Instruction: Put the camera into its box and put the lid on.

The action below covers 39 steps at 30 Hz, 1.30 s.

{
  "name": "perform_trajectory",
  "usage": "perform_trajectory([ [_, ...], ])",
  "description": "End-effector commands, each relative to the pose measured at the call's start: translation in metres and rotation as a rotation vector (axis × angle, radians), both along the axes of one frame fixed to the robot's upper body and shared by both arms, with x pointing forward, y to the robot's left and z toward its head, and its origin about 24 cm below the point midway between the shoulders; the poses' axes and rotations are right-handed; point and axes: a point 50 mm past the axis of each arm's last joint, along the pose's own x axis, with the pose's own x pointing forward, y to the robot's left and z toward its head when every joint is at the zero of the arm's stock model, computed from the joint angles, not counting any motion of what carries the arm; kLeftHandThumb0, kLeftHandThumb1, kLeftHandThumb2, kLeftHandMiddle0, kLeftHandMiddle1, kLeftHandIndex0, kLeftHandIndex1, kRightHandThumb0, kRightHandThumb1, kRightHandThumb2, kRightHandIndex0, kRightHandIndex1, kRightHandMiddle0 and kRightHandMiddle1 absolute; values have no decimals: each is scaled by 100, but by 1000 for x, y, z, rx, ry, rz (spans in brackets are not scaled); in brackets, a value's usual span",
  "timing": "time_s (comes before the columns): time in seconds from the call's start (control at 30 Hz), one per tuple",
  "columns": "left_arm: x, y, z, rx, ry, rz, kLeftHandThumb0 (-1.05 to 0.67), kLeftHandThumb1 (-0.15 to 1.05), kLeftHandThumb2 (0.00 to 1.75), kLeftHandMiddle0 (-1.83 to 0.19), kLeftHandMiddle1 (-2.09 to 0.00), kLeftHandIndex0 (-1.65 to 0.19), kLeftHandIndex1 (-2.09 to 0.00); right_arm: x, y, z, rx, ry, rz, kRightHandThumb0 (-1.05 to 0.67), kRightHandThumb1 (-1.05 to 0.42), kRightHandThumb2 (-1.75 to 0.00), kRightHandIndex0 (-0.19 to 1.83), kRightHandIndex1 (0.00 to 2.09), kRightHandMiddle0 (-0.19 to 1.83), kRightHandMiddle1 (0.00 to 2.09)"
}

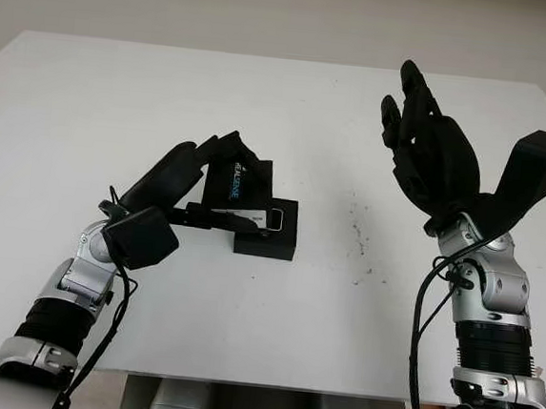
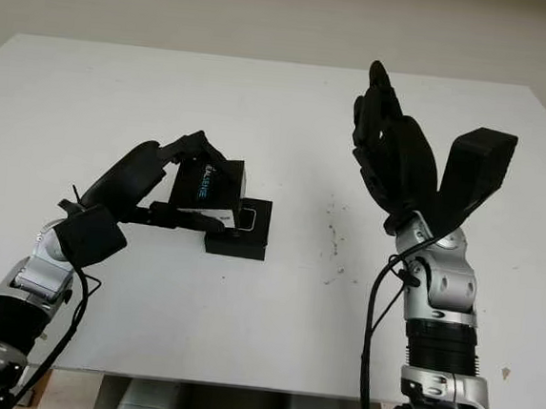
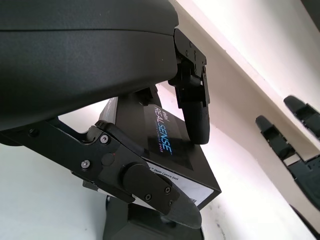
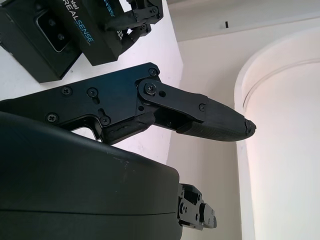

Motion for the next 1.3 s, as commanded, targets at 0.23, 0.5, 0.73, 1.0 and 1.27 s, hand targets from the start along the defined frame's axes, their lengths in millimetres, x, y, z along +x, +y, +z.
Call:
perform_trajectory([
  [0.23,-2,0,-9,7,4,-12,-11,97,5,-28,-149,-27,-142,0,0,10,-36,-36,12,-80,-105,-70,-19,0,-19,0],
  [0.5,-3,-3,-13,-43,52,-26,-13,97,5,-28,-151,-27,-142,0,0,9,-44,-30,19,-80,-105,-69,-19,0,-19,0],
  [0.73,-2,-9,-13,-48,58,-40,-14,97,5,-30,-146,-28,-141,-1,0,8,-50,-25,22,-79,-105,-69,-19,0,-19,0],
  [1.0,-2,-19,-11,-72,62,-78,-14,97,5,-31,-143,-29,-143,-2,0,8,-50,-24,15,-80,-105,-68,-19,0,-19,0],
  [1.27,-3,-28,-8,-83,40,-105,-15,97,5,-30,-154,-29,-147,-3,0,8,-47,-24,13,-78,-105,-70,-19,0,-19,0],
])
